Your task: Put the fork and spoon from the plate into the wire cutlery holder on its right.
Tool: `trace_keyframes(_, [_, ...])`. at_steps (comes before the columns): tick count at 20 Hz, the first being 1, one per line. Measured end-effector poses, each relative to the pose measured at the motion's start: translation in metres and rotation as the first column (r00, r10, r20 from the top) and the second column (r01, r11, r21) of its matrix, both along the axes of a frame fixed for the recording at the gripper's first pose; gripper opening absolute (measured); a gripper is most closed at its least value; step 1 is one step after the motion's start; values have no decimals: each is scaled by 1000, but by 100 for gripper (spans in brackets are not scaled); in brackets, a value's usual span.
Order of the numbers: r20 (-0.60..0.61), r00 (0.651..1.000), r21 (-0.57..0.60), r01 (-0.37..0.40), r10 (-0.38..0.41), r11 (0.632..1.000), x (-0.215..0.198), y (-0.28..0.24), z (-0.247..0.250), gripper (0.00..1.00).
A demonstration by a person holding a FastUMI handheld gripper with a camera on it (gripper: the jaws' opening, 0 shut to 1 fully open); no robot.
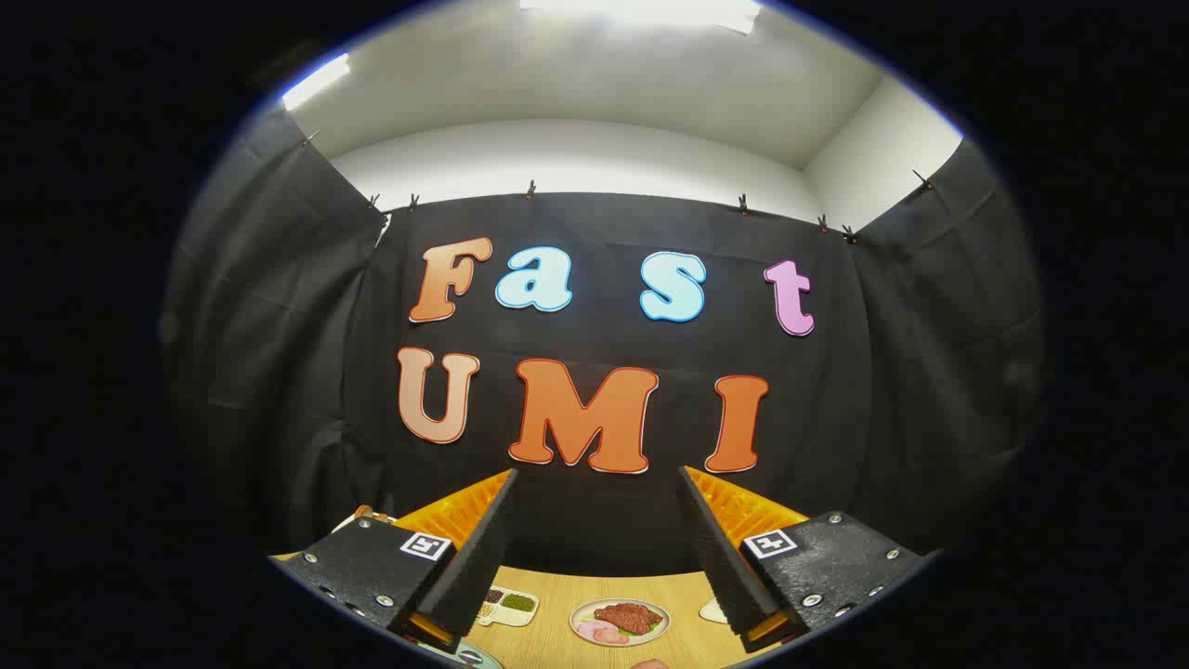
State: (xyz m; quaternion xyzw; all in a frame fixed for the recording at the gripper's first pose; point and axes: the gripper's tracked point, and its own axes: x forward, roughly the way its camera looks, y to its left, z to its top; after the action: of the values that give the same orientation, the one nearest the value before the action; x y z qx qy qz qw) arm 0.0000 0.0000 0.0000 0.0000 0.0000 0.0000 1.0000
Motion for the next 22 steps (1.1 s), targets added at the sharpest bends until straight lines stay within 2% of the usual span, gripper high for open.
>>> trace_keyframes(18, [9,1000,-5,-14,14,1000,1,5,0,98])
trace_keyframes(22, [-40,998,16,-42,43,999,3,17,-16,98])
